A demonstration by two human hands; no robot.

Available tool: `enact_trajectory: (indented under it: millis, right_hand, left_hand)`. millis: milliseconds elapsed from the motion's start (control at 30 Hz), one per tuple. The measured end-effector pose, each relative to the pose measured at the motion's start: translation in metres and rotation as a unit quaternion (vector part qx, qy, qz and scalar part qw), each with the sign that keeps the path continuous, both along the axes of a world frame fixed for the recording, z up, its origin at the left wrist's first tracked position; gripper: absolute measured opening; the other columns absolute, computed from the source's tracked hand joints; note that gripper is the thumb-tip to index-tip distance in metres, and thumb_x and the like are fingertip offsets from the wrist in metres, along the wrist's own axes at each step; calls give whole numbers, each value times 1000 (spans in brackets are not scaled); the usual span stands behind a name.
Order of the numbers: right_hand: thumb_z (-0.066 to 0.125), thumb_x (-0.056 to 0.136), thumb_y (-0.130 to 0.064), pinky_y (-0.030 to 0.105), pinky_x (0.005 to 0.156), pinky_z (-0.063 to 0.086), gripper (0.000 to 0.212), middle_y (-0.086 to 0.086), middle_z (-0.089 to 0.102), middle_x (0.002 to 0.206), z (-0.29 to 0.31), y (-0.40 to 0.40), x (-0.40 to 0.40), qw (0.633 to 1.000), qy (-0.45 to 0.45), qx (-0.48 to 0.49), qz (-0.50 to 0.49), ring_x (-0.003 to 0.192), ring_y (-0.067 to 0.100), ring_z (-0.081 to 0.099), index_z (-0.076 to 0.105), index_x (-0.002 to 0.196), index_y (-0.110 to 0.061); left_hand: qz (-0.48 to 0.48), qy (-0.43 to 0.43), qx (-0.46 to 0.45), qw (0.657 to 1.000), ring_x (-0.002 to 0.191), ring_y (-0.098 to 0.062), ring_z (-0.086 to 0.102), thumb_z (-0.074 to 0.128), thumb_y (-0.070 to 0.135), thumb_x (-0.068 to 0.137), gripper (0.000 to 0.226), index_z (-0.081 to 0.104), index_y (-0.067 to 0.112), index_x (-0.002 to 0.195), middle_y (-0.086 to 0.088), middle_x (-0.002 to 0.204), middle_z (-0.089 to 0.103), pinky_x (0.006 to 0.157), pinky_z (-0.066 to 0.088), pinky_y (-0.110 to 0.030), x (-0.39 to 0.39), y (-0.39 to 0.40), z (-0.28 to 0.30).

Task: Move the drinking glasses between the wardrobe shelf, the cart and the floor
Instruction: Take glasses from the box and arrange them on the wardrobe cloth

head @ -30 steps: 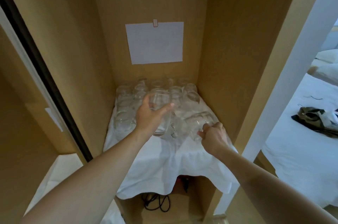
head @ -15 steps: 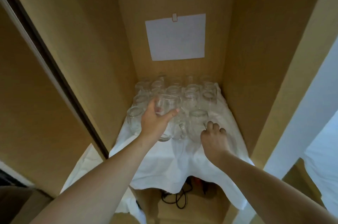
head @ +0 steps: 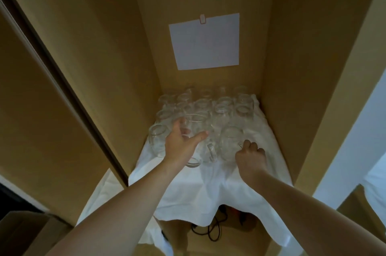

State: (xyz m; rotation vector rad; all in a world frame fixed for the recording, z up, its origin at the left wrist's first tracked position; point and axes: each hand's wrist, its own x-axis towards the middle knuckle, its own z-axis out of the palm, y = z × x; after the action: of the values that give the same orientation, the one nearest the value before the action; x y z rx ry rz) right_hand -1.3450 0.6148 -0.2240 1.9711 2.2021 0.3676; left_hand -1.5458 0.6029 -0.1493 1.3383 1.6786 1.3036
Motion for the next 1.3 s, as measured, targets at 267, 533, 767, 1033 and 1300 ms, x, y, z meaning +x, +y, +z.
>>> enact_trajectory:
  millis: [267, 533, 767, 1033, 1300]
  right_hand:
    - [58, 95, -27, 38, 98, 45, 24, 10, 50, 130, 5, -10, 3, 965, 243, 92, 17, 117, 28, 48, 67, 116, -20]
    - [63, 97, -35, 38, 79, 58, 25, 13, 70, 112, 72, -17, -20, 509, 841, -69, -169, 95, 28, 69, 68, 114, -18]
    - [55, 95, -62, 56, 99, 52, 64, 26, 67, 125, 90, -34, -15, 283, 938, -164, -117, 110, 48, 67, 60, 132, -9]
    - [74, 91, -33, 49, 94, 56, 42, 15, 64, 135, 123, -42, 7, 282, 958, -3, -47, 122, 32, 64, 68, 123, -6]
    - [92, 62, -46, 25, 75, 47, 84, -5, 48, 118, 140, -38, 12, 755, 572, 257, -191, 91, 8, 54, 50, 134, -32]
  left_hand:
    - [-41, -12, 36, 998, 95, -13, 62, 88, 60, 61, 77, 43, 40, 120, 5, 103, 59, 83, 53, -33, 11, 12, 16]
    - [-124, -47, 80, 988, 100, -12, 63, 88, 60, 62, 77, 48, 36, 123, 7, 110, 62, 86, 54, -34, 27, 22, 42]
    - [-226, -112, 91, 963, 83, 9, 65, 91, 51, 63, 64, 50, 39, 111, 7, 105, 66, 60, 50, -9, 49, 22, 64]
    - [-244, -55, 62, 966, 105, -5, 61, 88, 78, 39, 98, 46, 39, 119, 18, 111, 62, 80, 50, -25, 48, 37, 65]
    - [-236, 93, 32, 967, 108, -18, 60, 91, 40, 69, 57, 62, 28, 116, 5, 117, 62, 71, 43, -19, 28, 62, 22]
